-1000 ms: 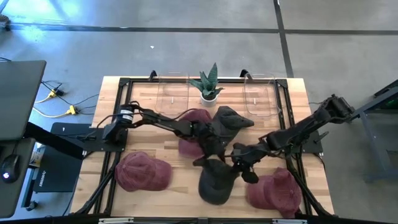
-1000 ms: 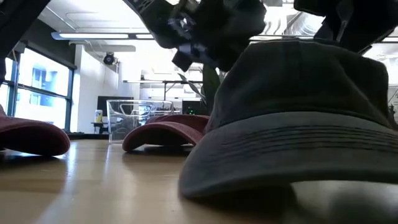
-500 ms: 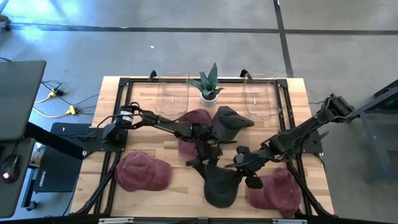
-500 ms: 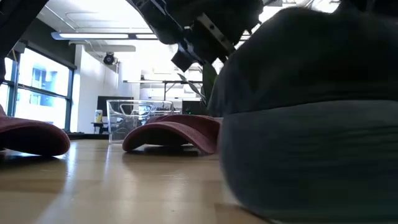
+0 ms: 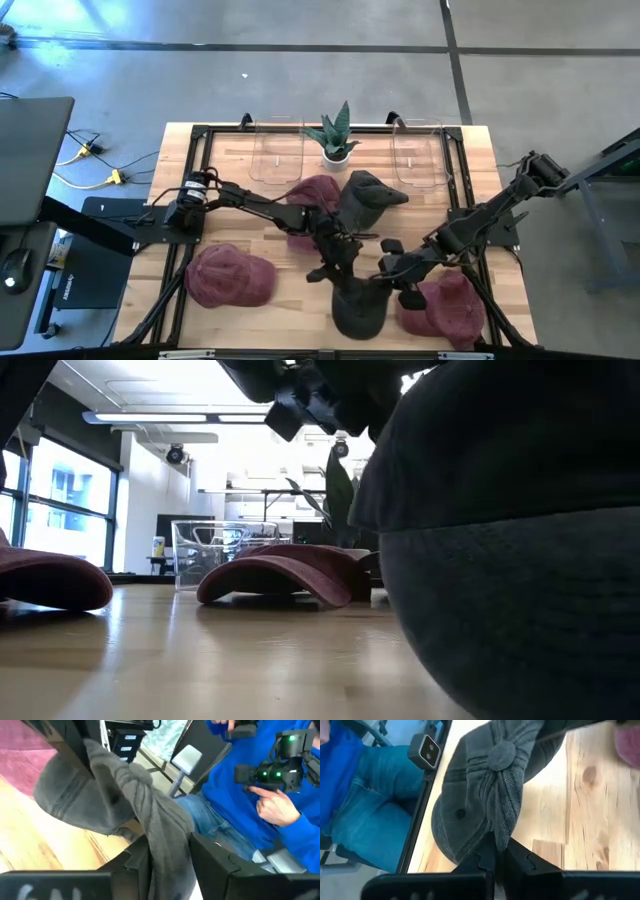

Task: Pick & Place hat
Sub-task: Put the bottom black cap into the left transparent bin

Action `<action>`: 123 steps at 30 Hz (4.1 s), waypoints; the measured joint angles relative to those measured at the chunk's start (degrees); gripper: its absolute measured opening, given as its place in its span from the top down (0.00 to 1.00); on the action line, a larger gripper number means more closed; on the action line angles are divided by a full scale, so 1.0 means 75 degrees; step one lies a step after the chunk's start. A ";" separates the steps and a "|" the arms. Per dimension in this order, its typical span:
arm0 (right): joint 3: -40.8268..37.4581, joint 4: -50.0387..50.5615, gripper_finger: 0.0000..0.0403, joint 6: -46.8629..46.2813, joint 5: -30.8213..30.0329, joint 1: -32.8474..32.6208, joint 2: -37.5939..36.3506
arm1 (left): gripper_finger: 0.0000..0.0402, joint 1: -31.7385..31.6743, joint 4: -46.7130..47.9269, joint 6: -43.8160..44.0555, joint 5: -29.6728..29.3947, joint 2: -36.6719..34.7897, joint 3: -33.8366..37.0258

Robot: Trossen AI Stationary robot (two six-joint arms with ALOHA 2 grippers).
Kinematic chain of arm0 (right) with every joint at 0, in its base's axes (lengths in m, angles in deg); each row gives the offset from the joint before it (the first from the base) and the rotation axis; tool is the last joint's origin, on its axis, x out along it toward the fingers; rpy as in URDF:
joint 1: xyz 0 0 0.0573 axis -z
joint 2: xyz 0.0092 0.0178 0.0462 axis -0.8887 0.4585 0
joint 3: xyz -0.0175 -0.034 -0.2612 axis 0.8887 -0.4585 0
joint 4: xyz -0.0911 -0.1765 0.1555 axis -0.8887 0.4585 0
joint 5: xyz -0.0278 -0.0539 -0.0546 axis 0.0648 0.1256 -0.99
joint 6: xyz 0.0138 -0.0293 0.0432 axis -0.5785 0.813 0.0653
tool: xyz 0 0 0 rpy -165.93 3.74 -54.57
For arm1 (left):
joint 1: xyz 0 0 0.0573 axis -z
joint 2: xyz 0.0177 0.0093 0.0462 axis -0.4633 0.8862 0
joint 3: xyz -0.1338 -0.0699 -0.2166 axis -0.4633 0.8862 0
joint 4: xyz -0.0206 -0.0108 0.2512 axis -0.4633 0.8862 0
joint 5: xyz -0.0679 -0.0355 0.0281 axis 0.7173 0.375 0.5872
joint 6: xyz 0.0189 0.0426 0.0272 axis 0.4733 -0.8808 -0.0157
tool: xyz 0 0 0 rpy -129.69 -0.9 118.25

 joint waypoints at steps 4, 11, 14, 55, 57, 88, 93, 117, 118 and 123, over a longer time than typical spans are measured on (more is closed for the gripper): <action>0.0000 -0.0251 0.93 0.0219 -0.0012 0.0023 0.0000 | 0.80 0.0014 0.0036 -0.0244 0.0042 0.0006 0.0000; -0.0001 -0.0656 0.77 0.0215 0.0597 0.0444 0.0000 | 0.97 -0.0057 0.0039 -0.0348 0.0631 0.0006 0.0000; -0.0276 -0.0684 0.64 0.0287 0.0721 0.0649 -0.0003 | 0.97 -0.0095 0.0046 -0.0291 0.0645 0.0006 0.0000; -0.4581 -1.0367 0.47 0.0762 0.4484 0.1116 0.0108 | 1.00 -0.0446 -0.0626 0.0202 0.1260 0.0009 0.0003; -0.4581 -1.0581 0.49 0.0455 0.4563 0.1119 0.0105 | 1.00 -0.0443 -0.0653 0.0204 0.1365 0.0009 0.0003; -0.3598 -0.8162 0.97 0.0879 0.2793 0.1169 0.0105 | 0.71 -0.0443 -0.1438 0.1093 0.0724 0.0009 0.0003; -0.3462 -0.7697 0.97 0.0911 0.2642 0.1166 0.0105 | 0.45 -0.0443 -0.1235 0.1462 0.0232 0.0009 0.0003; -0.3450 -0.7097 0.98 0.0755 0.2240 0.1169 0.0105 | 0.26 -0.0265 -0.1421 0.2072 -0.0473 0.0259 0.0008; -0.3450 -0.7097 0.99 0.0797 0.2188 0.1169 0.0105 | 0.27 -0.0238 -0.1588 0.2196 -0.0322 0.0308 -0.0007; -0.3453 -0.7098 0.99 0.0885 0.2103 0.1169 0.0105 | 0.35 -0.0219 -0.2021 0.2903 -0.0166 0.0541 0.0009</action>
